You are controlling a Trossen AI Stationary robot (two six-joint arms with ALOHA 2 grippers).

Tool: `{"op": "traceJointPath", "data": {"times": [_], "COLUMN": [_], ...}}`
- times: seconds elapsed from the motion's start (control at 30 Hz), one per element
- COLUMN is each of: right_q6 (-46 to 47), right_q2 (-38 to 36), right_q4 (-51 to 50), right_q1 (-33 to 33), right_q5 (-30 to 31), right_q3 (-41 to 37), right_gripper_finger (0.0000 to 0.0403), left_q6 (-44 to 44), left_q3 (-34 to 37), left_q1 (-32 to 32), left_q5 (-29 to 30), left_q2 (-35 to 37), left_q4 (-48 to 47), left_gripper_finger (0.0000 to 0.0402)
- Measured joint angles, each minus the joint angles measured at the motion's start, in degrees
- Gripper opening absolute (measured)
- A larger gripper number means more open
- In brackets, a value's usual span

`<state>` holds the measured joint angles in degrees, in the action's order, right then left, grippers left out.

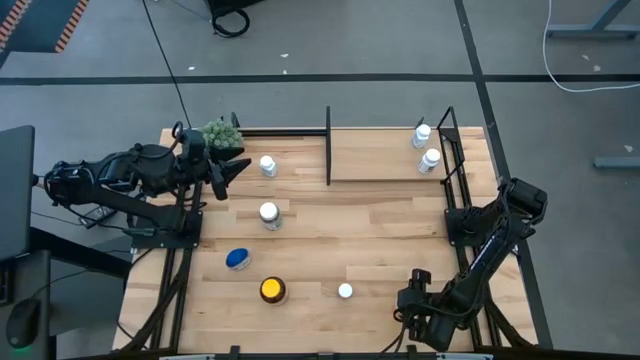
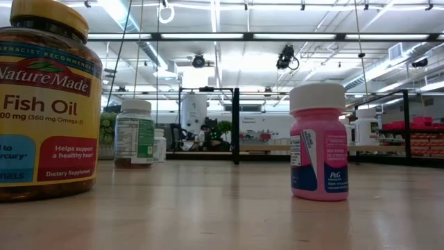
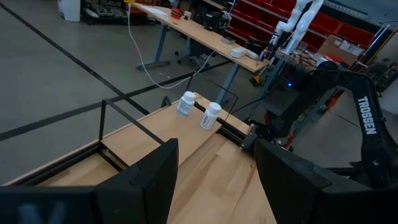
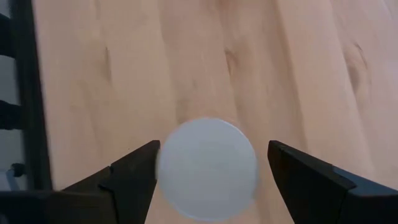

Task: Pick and place medicine bottles onto shelf by color
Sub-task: Put the orange pill bottle on the shelf

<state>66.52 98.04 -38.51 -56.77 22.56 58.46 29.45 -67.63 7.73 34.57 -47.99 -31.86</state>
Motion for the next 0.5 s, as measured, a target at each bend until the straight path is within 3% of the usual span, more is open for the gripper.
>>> {"op": "traceJointPath", "data": {"times": [0.5], "right_q6": [1.0], "right_q2": [0.0], "right_q4": [0.14], "right_q1": [0.02], "right_q5": [-2.62], "right_q3": [-1.45], "right_gripper_finger": [0.0288], "left_q6": [0.03], "left_q3": [0.02], "left_q1": [0.01], "left_q5": [0.0], "left_q2": [0.0], "left_q4": [0.07], "left_gripper_finger": [0.0218]}}
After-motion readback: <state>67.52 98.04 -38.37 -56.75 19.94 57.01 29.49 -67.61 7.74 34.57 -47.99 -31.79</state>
